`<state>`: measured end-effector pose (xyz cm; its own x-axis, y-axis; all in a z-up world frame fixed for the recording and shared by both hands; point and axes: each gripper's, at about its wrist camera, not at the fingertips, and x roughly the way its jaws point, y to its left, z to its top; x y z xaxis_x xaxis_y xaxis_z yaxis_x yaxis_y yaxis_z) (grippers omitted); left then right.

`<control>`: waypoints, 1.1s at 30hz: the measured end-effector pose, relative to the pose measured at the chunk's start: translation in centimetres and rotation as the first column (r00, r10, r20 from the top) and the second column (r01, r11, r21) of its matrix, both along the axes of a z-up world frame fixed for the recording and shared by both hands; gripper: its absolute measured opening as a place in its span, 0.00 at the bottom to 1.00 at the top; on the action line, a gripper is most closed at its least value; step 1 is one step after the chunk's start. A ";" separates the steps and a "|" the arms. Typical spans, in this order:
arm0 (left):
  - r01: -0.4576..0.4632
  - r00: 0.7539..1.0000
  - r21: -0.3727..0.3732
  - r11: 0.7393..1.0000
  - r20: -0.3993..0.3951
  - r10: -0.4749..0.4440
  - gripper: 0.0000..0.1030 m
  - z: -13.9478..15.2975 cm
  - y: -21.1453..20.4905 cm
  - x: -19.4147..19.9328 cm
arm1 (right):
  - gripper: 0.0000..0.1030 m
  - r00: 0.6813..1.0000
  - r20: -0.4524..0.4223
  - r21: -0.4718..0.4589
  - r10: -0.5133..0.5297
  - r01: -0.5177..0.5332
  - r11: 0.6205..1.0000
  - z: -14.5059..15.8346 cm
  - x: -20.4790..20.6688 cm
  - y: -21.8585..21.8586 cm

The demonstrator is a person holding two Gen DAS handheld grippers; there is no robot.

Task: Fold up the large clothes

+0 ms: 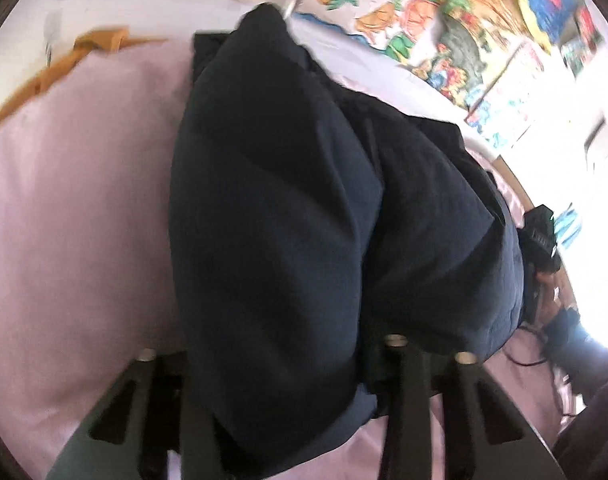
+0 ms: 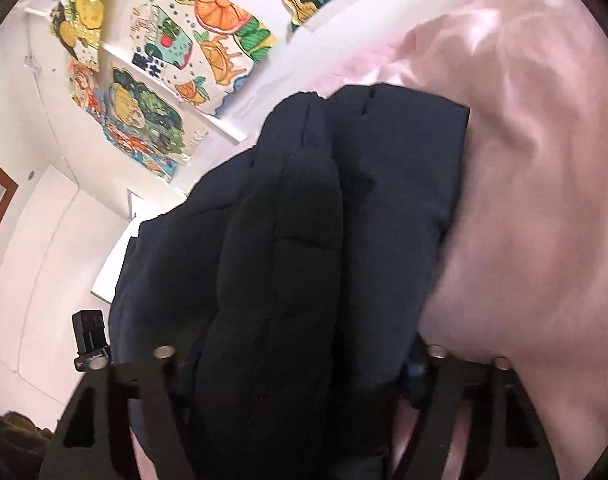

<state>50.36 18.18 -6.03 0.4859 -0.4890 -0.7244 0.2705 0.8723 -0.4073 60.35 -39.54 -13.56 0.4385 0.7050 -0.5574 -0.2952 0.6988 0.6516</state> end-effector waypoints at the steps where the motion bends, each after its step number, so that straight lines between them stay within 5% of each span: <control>1: -0.003 1.000 0.031 1.000 0.023 0.003 0.19 0.6 -0.6 -0.3 | 0.55 1.000 0.010 0.000 -0.002 0.002 1.000 0.2 -0.2 -0.1; 5: -0.049 0.995 0.120 0.992 0.087 0.039 0.10 2.5 -2.1 -2.4 | 0.41 0.999 0.042 0.002 -0.031 0.031 1.000 1.0 -1.3 -0.3; 12: -0.064 0.989 0.130 0.989 0.143 0.045 0.08 5.5 -4.2 -5.5 | 0.27 0.989 0.132 -0.004 -0.066 0.067 0.998 5.2 -5.0 0.3; 26: 0.023 0.986 0.124 0.992 0.162 -0.043 0.06 9.6 -9.6 -17.7 | 0.26 0.983 0.178 -0.089 -0.050 0.067 0.994 15.6 -22.4 1.7; 33: 0.056 0.996 0.141 0.988 0.055 -0.065 0.06 7.3 -9.9 -17.9 | 0.28 0.996 0.057 -0.209 -0.069 0.080 0.975 12.4 -22.3 1.5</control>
<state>32.43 8.28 1.24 0.5030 -0.4151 -0.7581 0.3446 0.9007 -0.2646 38.06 -38.03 -1.19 0.5159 0.5379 -0.6668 -0.2650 0.8403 0.4729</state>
